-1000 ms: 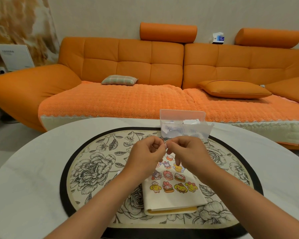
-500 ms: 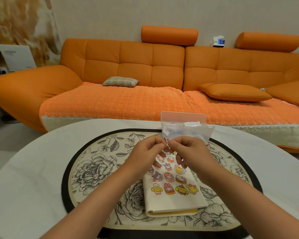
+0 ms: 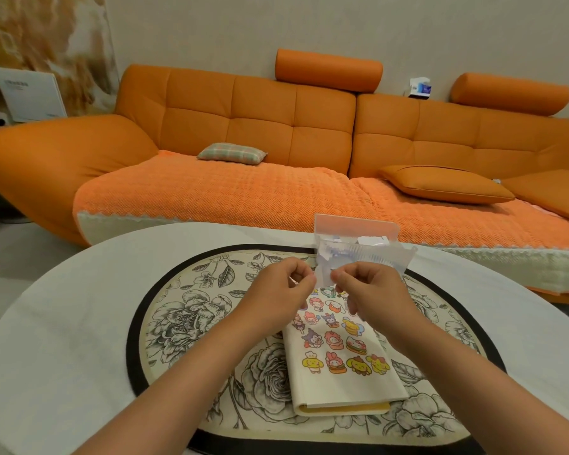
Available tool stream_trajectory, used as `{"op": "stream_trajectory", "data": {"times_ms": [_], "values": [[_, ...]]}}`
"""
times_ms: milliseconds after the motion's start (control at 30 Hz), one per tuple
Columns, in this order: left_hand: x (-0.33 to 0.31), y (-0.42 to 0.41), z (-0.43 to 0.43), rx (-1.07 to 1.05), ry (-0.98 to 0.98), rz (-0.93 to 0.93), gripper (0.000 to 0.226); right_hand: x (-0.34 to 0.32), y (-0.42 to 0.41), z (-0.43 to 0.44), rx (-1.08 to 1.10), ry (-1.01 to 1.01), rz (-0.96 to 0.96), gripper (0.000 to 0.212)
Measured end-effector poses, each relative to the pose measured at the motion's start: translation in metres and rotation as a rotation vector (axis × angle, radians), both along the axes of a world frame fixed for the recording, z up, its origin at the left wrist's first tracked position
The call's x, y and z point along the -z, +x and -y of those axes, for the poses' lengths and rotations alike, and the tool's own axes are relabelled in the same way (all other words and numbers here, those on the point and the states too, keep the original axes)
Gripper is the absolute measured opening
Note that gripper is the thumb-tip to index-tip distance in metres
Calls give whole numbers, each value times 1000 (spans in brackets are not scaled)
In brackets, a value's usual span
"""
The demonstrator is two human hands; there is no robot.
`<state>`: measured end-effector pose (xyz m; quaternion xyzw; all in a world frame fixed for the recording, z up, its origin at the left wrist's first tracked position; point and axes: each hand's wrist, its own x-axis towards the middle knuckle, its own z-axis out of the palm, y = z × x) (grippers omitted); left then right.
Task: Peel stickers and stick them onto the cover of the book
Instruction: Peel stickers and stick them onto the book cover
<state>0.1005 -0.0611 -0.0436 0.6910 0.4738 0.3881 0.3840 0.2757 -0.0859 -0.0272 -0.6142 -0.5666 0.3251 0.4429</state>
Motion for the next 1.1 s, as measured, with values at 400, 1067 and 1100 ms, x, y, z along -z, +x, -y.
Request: {"op": "stream_trajectory", "data": {"times_ms": [400, 1067, 1100], "values": [[0, -19, -19, -78, 68, -75, 18, -12, 20, -86, 300, 250, 519, 12], [-4, 1, -3, 34, -251, 183, 29, -5, 3, 2, -155, 459, 958, 19], [-4, 3, 0, 39, -260, 179, 29, -1, 3, 5, -140, 505, 1007, 18]]}}
